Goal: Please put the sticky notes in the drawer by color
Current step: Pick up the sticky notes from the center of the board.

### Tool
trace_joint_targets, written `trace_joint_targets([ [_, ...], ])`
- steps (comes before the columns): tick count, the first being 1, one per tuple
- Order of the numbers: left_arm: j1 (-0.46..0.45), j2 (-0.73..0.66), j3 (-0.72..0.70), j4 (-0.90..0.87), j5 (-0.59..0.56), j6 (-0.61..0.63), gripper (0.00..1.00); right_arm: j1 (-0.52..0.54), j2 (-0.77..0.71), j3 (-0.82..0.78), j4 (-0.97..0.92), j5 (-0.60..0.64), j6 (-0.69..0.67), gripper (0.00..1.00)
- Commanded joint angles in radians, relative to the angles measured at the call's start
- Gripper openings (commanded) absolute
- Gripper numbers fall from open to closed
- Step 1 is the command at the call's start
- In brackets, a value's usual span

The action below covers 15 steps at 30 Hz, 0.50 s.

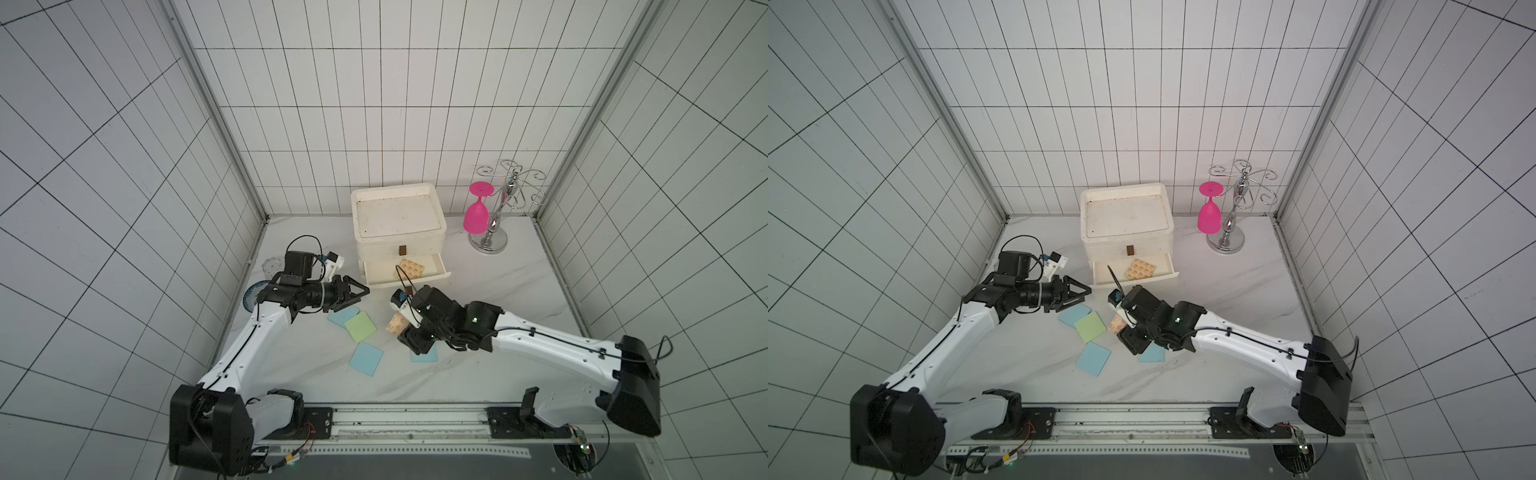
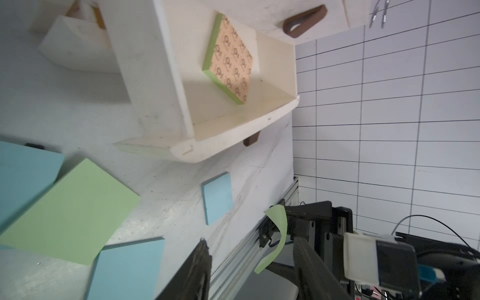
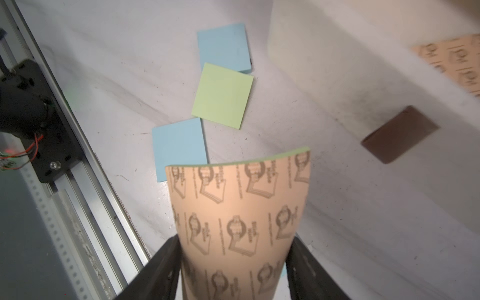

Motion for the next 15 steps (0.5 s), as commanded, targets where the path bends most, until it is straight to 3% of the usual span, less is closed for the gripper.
trace_joint_targets([
  [1, -0.01, -0.059, -0.005, 0.139, 0.159, -0.129, 0.53, -0.038, -0.082, -0.043, 0.006, -0.002, 0.038, 0.65],
  [8, -0.206, -0.089, 0.019, 0.289, 0.14, -0.227, 0.52, -0.082, -0.166, -0.037, 0.046, -0.074, 0.09, 0.65],
  [15, -0.286, -0.053, 0.041, 0.303, 0.075, -0.247, 0.47, -0.087, -0.218, -0.03, 0.073, -0.119, 0.117, 0.65],
])
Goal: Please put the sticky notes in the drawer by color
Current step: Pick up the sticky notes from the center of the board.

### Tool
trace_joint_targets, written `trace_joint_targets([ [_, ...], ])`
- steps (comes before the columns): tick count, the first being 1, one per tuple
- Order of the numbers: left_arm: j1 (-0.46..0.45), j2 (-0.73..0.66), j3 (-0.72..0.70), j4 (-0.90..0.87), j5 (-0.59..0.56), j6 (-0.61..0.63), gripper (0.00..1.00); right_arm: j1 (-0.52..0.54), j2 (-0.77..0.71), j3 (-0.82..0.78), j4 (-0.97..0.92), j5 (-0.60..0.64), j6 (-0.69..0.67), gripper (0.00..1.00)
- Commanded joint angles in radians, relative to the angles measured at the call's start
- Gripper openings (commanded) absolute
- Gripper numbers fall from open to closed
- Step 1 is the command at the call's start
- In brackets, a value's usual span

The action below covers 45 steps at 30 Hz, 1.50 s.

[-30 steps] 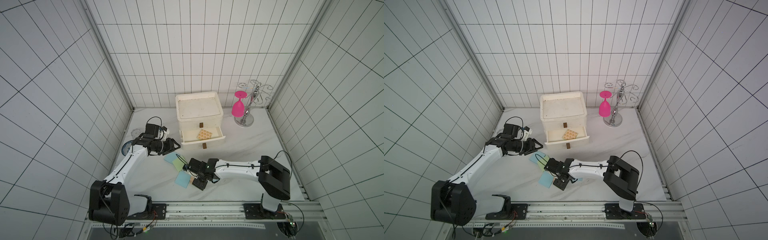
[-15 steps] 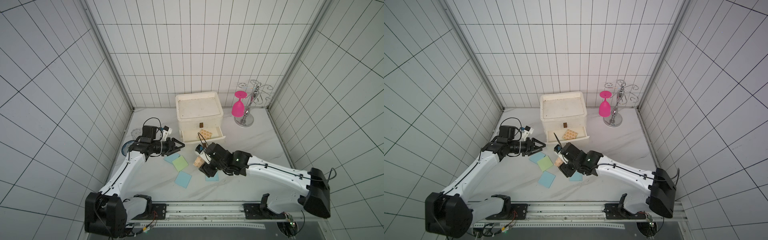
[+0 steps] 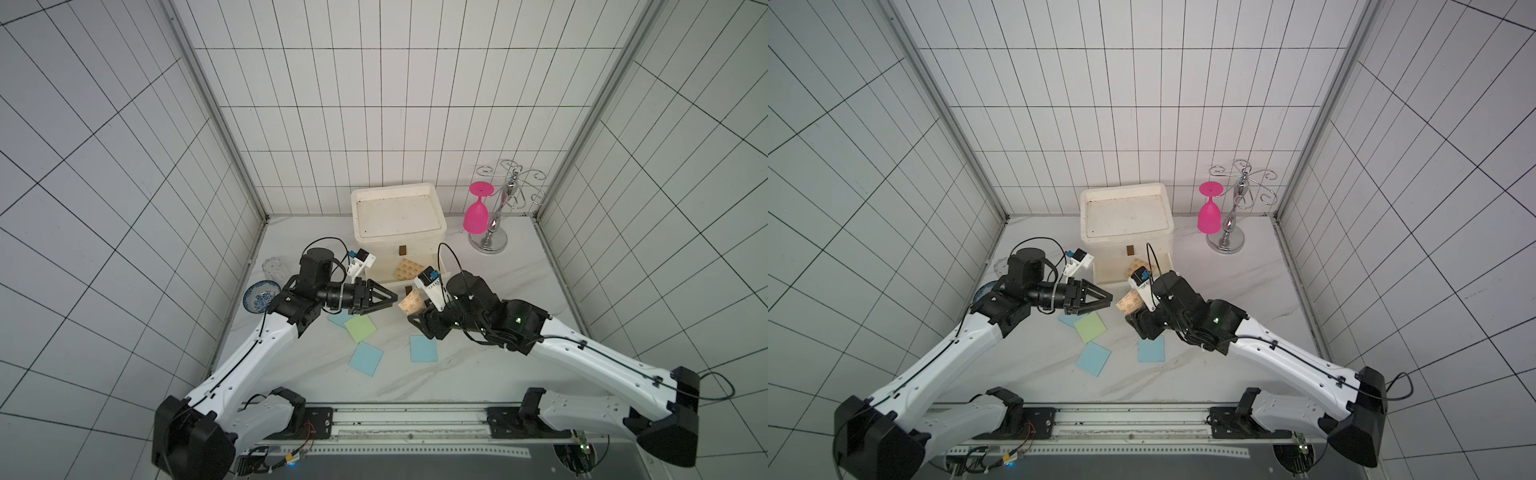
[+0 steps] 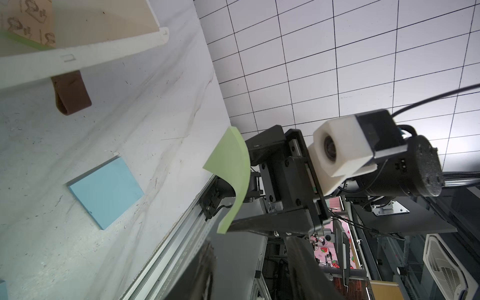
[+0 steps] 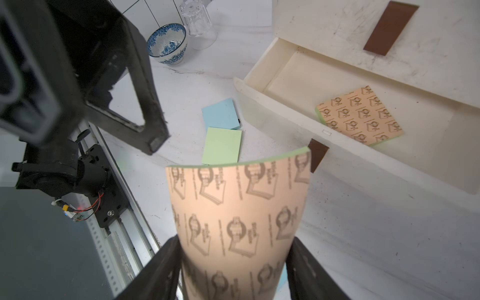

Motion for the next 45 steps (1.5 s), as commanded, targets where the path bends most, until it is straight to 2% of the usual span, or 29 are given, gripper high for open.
trace_joint_targets([
  [1, -0.025, 0.002, 0.033, 0.051, -0.038, -0.023, 0.47, -0.013, -0.041, -0.021, 0.028, -0.037, 0.026, 0.65],
  [11, -0.101, 0.027, 0.033, 0.146, -0.066, -0.09, 0.46, -0.019, -0.059, -0.019, 0.061, -0.08, 0.05, 0.65],
  [15, -0.123, 0.036, 0.038, 0.169, -0.075, -0.108, 0.41, -0.021, -0.046, -0.019, 0.074, -0.089, 0.055, 0.65],
  [16, -0.124, 0.036, 0.038, 0.168, -0.076, -0.108, 0.38, -0.02, -0.045, -0.019, 0.076, -0.09, 0.055, 0.65],
  [18, -0.124, 0.036, 0.038, 0.17, -0.075, -0.109, 0.23, -0.021, -0.045, -0.02, 0.079, -0.094, 0.057, 0.65],
  [20, -0.124, 0.036, 0.038, 0.173, -0.077, -0.108, 0.14, -0.025, -0.049, -0.023, 0.079, -0.091, 0.06, 0.65],
  [22, -0.122, 0.036, 0.038, 0.174, -0.076, -0.106, 0.09, -0.032, -0.054, -0.031, 0.077, -0.092, 0.068, 0.69],
  [26, -0.092, 0.038, 0.051, 0.155, -0.053, -0.088, 0.04, -0.065, -0.091, -0.056, 0.077, -0.11, 0.103, 0.89],
  [31, 0.036, 0.03, 0.059, 0.147, 0.037, -0.069, 0.02, -0.195, -0.218, -0.106, 0.078, -0.235, 0.187, 0.96],
  [34, 0.095, 0.031, 0.07, 0.151, 0.109, -0.061, 0.02, -0.316, -0.272, -0.125, 0.086, -0.367, 0.273, 0.98],
  [36, 0.103, 0.038, 0.081, 0.159, 0.148, -0.065, 0.02, -0.419, -0.252, -0.132, 0.113, -0.523, 0.359, 0.97],
  [38, 0.102, 0.05, 0.099, 0.173, 0.174, -0.082, 0.02, -0.485, -0.217, -0.151, 0.172, -0.625, 0.481, 0.94],
  [40, 0.098, 0.049, 0.107, 0.192, 0.184, -0.097, 0.02, -0.512, -0.189, -0.194, 0.305, -0.706, 0.612, 0.88],
  [42, 0.098, 0.044, 0.111, 0.203, 0.198, -0.104, 0.02, -0.513, -0.173, -0.242, 0.517, -0.779, 0.761, 0.83],
  [45, 0.091, 0.03, 0.115, 0.221, 0.208, -0.126, 0.02, -0.512, -0.141, -0.282, 0.761, -0.812, 0.926, 0.74],
])
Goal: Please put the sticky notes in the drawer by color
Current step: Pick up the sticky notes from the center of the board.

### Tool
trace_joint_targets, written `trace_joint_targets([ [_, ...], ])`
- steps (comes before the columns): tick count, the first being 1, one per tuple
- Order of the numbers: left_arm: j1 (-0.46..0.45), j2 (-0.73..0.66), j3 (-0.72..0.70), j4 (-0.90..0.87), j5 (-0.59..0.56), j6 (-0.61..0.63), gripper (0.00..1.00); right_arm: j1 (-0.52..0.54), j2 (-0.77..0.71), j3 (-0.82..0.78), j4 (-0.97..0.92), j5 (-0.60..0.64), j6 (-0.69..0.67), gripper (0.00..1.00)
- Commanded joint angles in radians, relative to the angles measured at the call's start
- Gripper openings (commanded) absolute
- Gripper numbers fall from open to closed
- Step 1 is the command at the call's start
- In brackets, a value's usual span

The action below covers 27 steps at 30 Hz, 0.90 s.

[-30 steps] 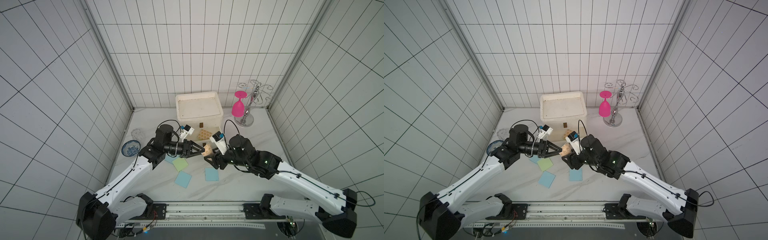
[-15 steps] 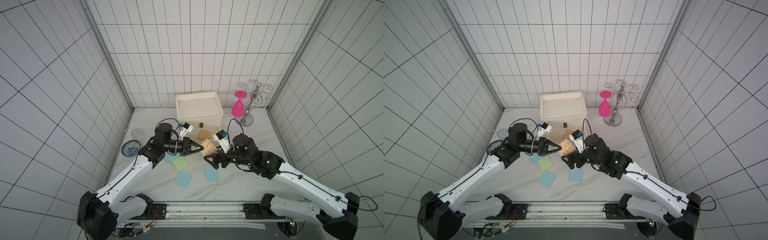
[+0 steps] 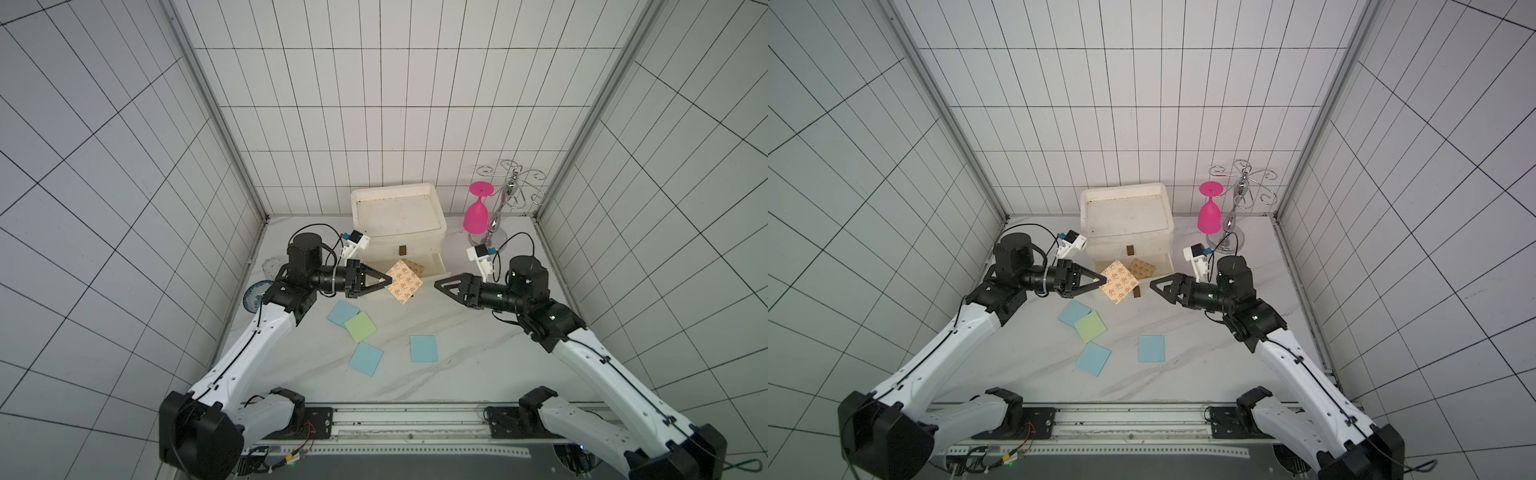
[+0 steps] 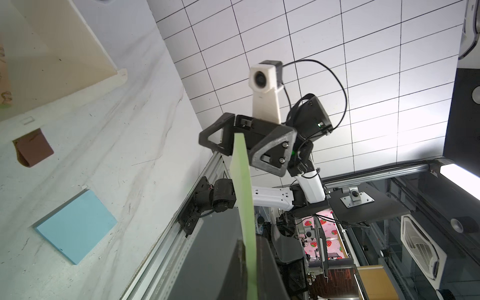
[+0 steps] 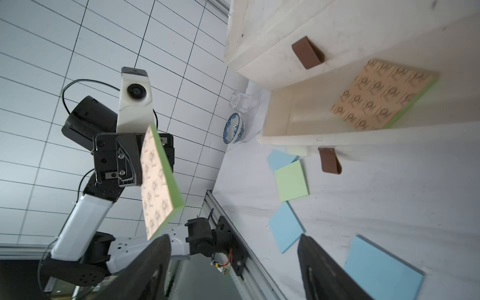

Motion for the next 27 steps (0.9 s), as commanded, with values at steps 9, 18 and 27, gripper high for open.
trace_joint_targets([
  [9, -0.052, 0.005, 0.033, 0.068, 0.037, -0.03, 0.02, 0.046, 0.093, -0.035, 0.664, -0.175, 0.439, 0.67],
  [18, -0.051, 0.022, 0.053, 0.109, 0.05, -0.058, 0.02, 0.103, 0.1, -0.032, 0.585, -0.18, 0.372, 0.62],
  [27, -0.034, 0.025, 0.05, 0.109, 0.061, -0.052, 0.05, 0.104, 0.047, -0.019, 0.435, -0.19, 0.285, 0.21],
])
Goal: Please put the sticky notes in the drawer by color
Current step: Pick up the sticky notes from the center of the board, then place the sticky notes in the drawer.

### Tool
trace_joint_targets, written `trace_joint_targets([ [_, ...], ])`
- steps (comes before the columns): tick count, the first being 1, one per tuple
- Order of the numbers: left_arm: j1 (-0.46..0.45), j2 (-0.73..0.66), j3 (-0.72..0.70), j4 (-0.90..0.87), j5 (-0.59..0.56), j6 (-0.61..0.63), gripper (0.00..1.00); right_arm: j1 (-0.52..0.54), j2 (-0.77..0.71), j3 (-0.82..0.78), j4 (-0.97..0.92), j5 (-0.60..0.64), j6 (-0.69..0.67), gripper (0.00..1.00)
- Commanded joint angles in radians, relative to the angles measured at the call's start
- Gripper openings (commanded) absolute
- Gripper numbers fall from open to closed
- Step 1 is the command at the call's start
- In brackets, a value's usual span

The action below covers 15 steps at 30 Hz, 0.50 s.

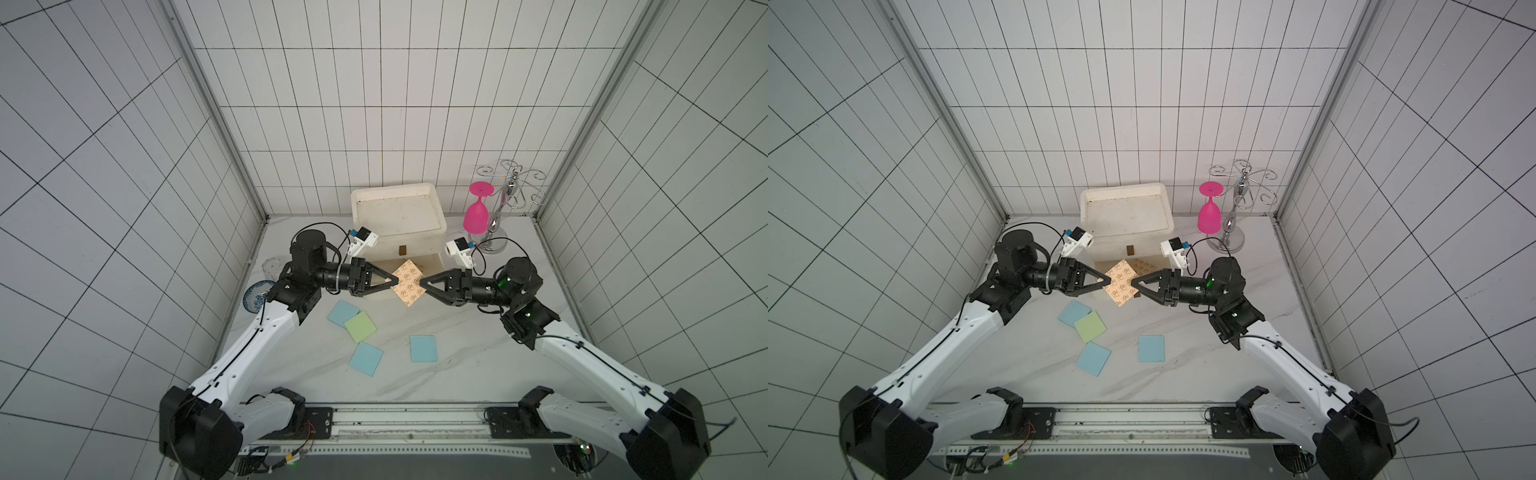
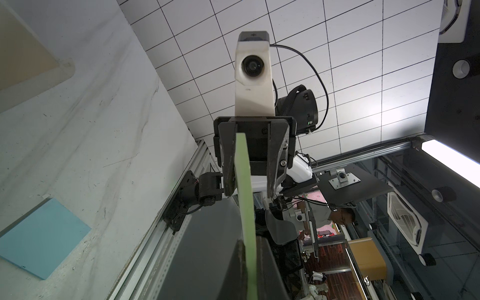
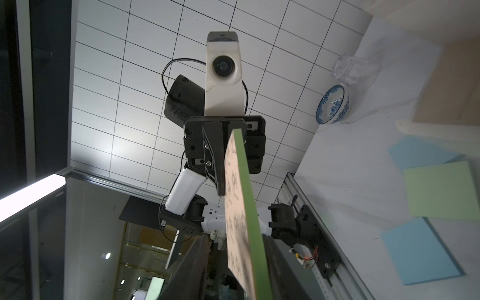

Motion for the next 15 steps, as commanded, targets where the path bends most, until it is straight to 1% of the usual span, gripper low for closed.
trace_joint_targets([
  [1, 0.018, 0.006, 0.022, 0.02, 0.023, 0.012, 0.1, 0.003, -0.044, 0.012, -0.117, -0.012, -0.085, 0.1],
  [2, 0.026, 0.007, 0.023, 0.009, 0.022, 0.023, 0.15, 0.001, -0.048, 0.017, -0.146, -0.008, -0.104, 0.03],
  [3, 0.039, 0.007, 0.023, -0.009, 0.02, 0.035, 0.2, 0.001, -0.055, 0.022, -0.175, -0.003, -0.123, 0.0],
  [4, 0.05, 0.009, 0.022, -0.023, 0.015, 0.045, 0.26, 0.001, -0.063, 0.021, -0.182, 0.006, -0.132, 0.0],
  [6, 0.072, 0.013, 0.027, -0.074, -0.011, 0.087, 0.54, -0.001, -0.07, 0.019, -0.193, 0.027, -0.144, 0.0],
  [7, 0.089, 0.017, 0.035, -0.134, -0.039, 0.128, 0.61, -0.002, -0.074, 0.015, -0.199, 0.045, -0.152, 0.0],
  [8, 0.107, 0.019, 0.045, -0.189, -0.08, 0.162, 0.65, -0.004, -0.077, 0.009, -0.206, 0.072, -0.156, 0.0],
  [9, 0.128, 0.026, 0.054, -0.245, -0.133, 0.194, 0.67, -0.005, -0.081, 0.006, -0.239, 0.117, -0.172, 0.0],
  [11, 0.172, 0.048, 0.082, -0.324, -0.2, 0.242, 0.68, -0.005, -0.092, 0.008, -0.371, 0.252, -0.215, 0.0],
  [12, 0.191, 0.069, 0.096, -0.359, -0.235, 0.254, 0.68, -0.005, -0.096, 0.008, -0.444, 0.353, -0.223, 0.0],
  [13, 0.203, 0.087, 0.107, -0.388, -0.269, 0.261, 0.68, -0.004, -0.1, -0.002, -0.477, 0.443, -0.217, 0.0],
  [14, 0.205, 0.102, 0.123, -0.406, -0.299, 0.274, 0.68, 0.0, -0.101, -0.025, -0.454, 0.496, -0.2, 0.0],
  [15, 0.204, 0.119, 0.14, -0.427, -0.329, 0.297, 0.68, 0.0, -0.099, -0.062, -0.392, 0.541, -0.173, 0.0],
])
